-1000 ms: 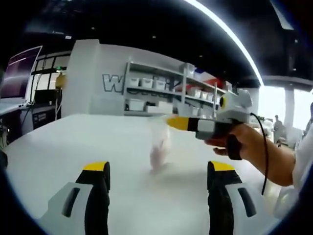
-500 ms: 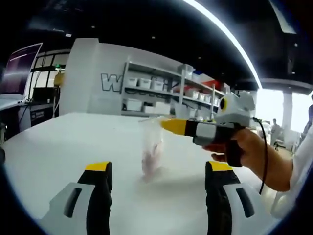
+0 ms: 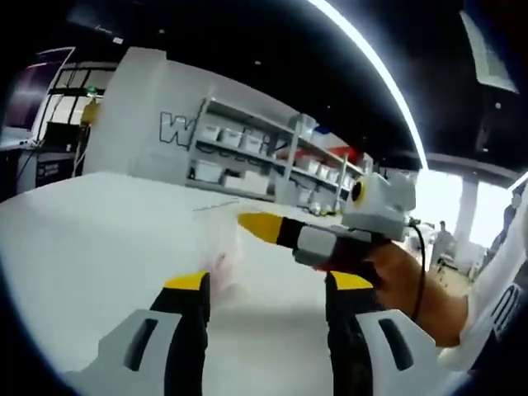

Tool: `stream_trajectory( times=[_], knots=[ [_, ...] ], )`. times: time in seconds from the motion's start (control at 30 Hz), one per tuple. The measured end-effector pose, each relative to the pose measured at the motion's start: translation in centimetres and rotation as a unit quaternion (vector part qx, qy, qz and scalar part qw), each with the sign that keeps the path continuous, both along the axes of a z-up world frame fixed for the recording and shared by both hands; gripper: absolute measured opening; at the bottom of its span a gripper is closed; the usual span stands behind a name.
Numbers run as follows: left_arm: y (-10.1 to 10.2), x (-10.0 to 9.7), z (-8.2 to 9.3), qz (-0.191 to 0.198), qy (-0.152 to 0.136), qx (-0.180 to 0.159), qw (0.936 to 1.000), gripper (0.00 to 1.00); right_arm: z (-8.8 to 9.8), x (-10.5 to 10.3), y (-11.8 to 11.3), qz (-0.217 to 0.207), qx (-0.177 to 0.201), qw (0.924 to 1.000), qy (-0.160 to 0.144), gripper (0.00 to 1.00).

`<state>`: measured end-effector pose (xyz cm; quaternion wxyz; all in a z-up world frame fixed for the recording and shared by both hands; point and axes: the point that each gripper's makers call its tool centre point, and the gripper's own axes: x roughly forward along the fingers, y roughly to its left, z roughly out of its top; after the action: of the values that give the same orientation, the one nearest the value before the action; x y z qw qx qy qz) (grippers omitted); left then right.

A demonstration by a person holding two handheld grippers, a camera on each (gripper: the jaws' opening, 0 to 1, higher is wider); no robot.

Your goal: Open the resealable bag by pulling the two sides of the seal apart until the entire bag opening is separated and visibly accessible.

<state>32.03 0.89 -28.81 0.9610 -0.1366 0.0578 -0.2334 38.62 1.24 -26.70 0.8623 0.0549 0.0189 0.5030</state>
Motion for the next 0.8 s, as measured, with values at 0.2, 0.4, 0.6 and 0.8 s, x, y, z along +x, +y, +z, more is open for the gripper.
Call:
stream_trajectory(
  times=[0.2, 0.4, 0.6, 0.8],
  knots=[
    [-0.7, -0.1, 0.5, -0.018, 0.003, -0.058, 0.9982, 0.26, -0.9, -1.5, -1.1, -0.014, -0.041, 0.9981, -0.045, 0.00],
    [0.0, -0.1, 0.3, -0.006, 0.018, -0.133, 0.9909, 0.17, -1.5, -4.0, -1.9, -0.013, -0.090, 0.9894, -0.113, 0.00],
    [0.0, -0.3, -0.8, -0.015, 0.045, -0.182, 0.9823, 0.15, -2.5, -5.8, -1.8, -0.001, -0.113, 0.9846, -0.134, 0.00],
    [0.3, -0.6, -0.6, -0.013, 0.047, -0.203, 0.9780, 0.15, -3.2, -6.6, -2.0, 0.003, -0.123, 0.9836, -0.132, 0.00]
  ],
)
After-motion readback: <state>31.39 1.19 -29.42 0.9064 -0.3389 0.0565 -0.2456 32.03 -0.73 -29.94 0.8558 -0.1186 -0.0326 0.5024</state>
